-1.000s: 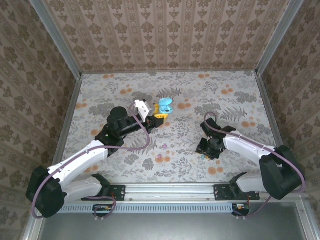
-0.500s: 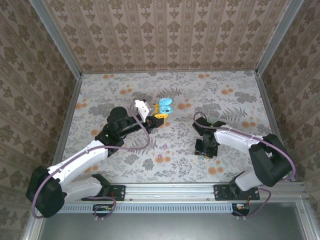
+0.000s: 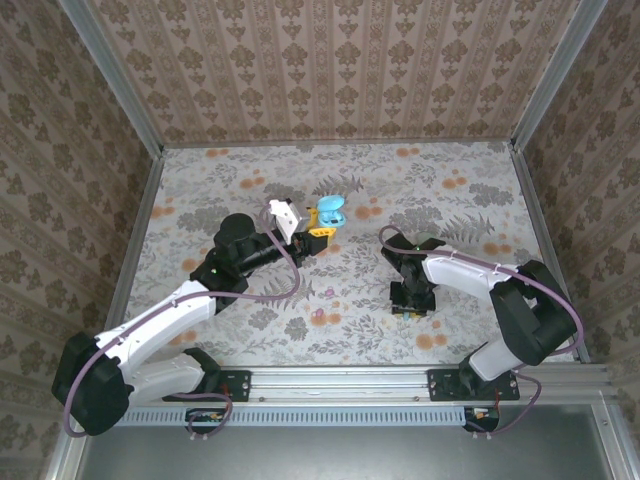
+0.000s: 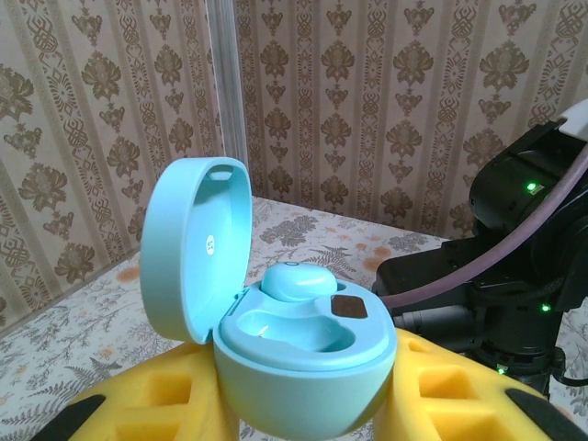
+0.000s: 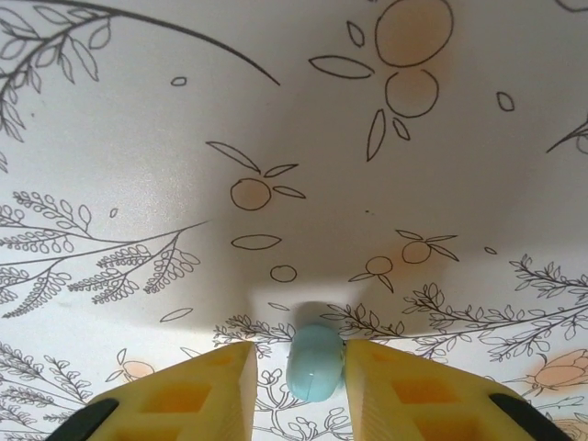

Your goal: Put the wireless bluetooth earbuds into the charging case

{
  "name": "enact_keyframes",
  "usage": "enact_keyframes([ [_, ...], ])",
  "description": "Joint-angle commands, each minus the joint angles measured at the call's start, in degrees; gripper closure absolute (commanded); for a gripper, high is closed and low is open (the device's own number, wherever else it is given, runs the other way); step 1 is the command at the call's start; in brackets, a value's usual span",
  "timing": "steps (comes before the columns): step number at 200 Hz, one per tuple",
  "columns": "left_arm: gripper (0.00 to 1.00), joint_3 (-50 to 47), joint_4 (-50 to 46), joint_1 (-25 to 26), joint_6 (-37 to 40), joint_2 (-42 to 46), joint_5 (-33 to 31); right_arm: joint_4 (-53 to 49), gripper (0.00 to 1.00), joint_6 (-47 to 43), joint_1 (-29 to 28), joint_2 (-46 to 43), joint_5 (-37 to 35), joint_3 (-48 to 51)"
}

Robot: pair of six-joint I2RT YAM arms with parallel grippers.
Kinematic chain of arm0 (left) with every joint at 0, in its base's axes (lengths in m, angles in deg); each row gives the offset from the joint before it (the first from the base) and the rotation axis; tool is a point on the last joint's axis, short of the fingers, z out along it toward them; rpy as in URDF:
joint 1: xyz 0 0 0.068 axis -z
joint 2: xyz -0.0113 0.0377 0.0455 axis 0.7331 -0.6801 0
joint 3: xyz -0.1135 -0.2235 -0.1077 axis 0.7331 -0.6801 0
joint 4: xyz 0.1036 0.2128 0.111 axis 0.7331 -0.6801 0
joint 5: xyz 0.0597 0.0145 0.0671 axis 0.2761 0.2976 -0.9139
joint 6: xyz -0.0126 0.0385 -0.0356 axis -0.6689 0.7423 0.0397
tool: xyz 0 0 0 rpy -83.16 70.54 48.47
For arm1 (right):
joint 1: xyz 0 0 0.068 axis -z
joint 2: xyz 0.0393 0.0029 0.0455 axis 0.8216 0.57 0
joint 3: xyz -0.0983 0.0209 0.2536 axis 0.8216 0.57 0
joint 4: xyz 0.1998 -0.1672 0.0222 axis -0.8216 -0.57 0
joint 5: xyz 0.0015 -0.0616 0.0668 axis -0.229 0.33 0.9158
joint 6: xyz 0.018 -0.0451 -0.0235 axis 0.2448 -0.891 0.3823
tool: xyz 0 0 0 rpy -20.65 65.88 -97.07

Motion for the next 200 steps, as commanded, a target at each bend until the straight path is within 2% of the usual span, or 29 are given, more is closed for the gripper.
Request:
enact_keyframes([
  [1, 0.71, 1.06, -0.14, 0.45, 0.73, 0.5, -0.38, -3.21, 0.7, -1.5, -0.33, 0.5, -1.88, -1.15],
  [200, 0.72, 1.16, -0.67, 0.52, 0.47, 0.93, -0.57, -0.31, 0.73, 0.81, -0.25, 1.63, -2.87, 0.43],
])
